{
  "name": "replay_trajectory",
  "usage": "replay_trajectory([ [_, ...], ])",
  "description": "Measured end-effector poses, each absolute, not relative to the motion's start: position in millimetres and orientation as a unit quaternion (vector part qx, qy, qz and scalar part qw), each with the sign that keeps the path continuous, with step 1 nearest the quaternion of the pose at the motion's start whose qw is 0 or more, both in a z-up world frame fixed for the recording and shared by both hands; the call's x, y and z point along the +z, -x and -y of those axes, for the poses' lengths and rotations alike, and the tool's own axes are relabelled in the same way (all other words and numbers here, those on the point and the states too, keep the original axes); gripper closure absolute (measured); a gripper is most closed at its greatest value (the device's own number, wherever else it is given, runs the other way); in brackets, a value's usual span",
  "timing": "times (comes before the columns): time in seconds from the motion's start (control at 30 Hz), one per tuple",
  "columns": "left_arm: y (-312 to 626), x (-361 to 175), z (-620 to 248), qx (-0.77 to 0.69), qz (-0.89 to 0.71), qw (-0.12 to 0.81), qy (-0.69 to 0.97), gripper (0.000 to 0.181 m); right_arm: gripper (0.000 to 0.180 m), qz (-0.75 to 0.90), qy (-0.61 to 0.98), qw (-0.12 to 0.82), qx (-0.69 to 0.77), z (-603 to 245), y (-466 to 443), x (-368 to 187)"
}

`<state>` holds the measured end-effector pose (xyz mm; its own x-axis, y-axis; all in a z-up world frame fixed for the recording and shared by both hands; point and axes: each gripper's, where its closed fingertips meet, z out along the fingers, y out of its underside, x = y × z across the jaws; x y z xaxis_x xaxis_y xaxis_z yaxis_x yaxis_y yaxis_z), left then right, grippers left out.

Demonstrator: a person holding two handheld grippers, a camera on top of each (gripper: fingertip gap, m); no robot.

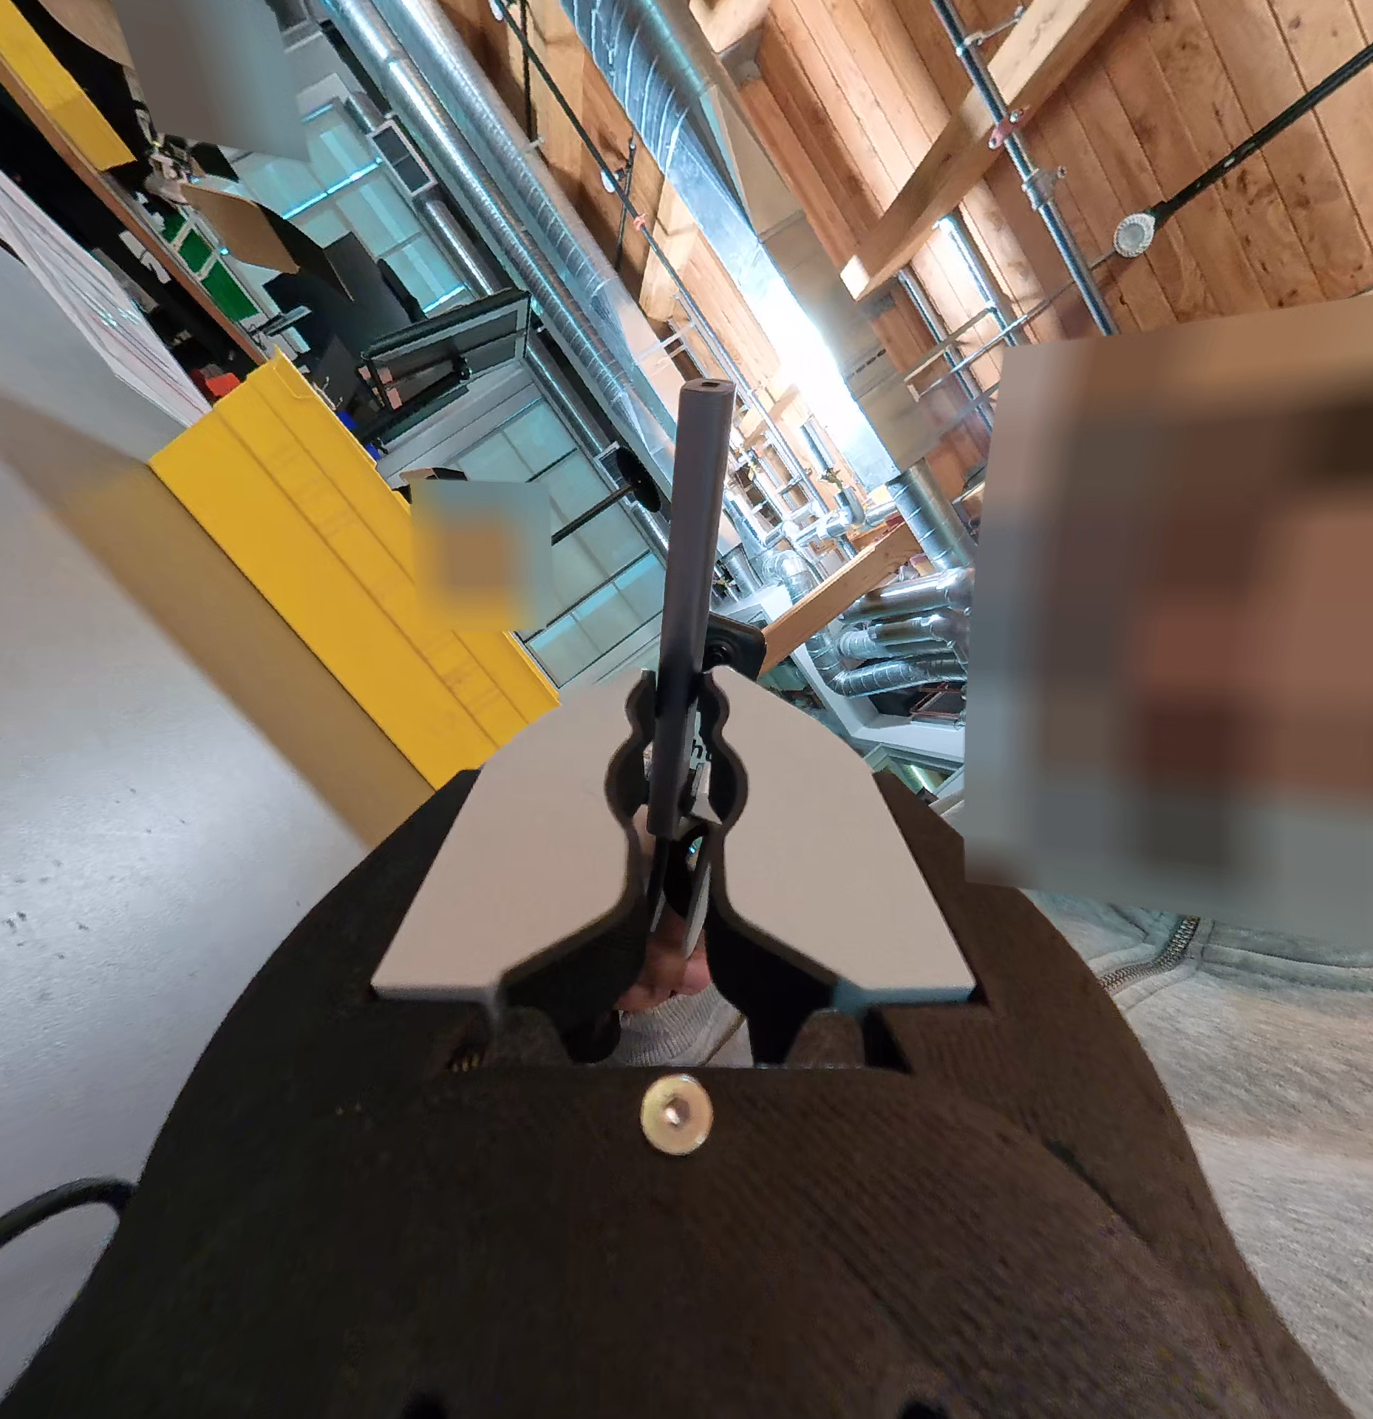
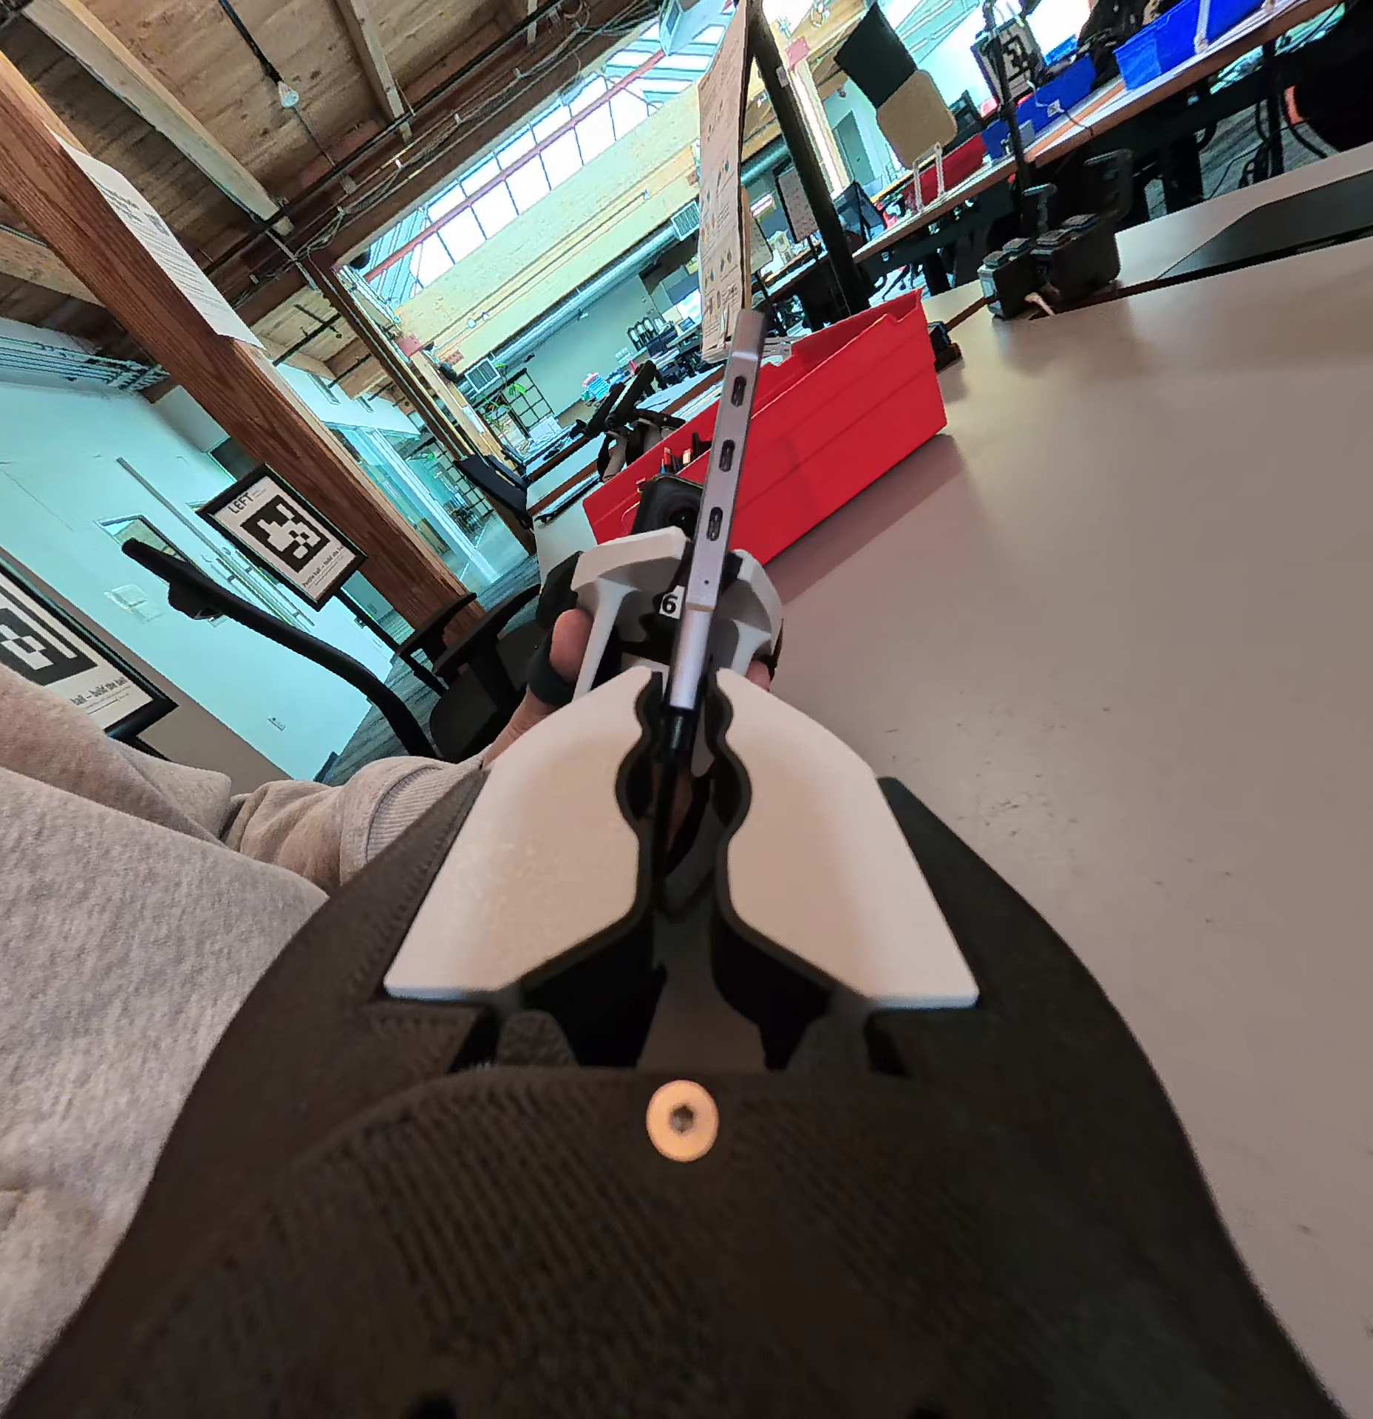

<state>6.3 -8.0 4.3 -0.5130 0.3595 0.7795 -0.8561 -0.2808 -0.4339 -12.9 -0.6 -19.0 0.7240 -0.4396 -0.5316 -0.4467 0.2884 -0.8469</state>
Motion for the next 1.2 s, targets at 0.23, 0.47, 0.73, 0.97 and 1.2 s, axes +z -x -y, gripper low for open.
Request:
replay_trajectory([
  [0.23,-7,8,5,0.757,0.434,0.404,-0.275,0.171,0.169,-0.362,0.595,0.717,0.008,-1,15,-16],
  [0.47,-7,8,6,0.759,0.44,0.395,-0.272,0.171,0.168,-0.365,0.594,0.716,0.018,0,16,-16],
  [0.73,-24,-1,3,0.759,0.506,0.312,-0.266,0.171,0.161,-0.367,0.569,0.736,-0.005,18,8,-6],
  [0.97,-47,-13,5,0.744,0.55,0.266,-0.271,0.171,0.162,-0.353,0.558,0.747,-0.082,28,2,20],
  [1.2,-58,-13,-3,0.747,0.519,0.288,-0.299,0.171,0.167,-0.238,0.605,0.749,-0.13,-32,8,83],
])
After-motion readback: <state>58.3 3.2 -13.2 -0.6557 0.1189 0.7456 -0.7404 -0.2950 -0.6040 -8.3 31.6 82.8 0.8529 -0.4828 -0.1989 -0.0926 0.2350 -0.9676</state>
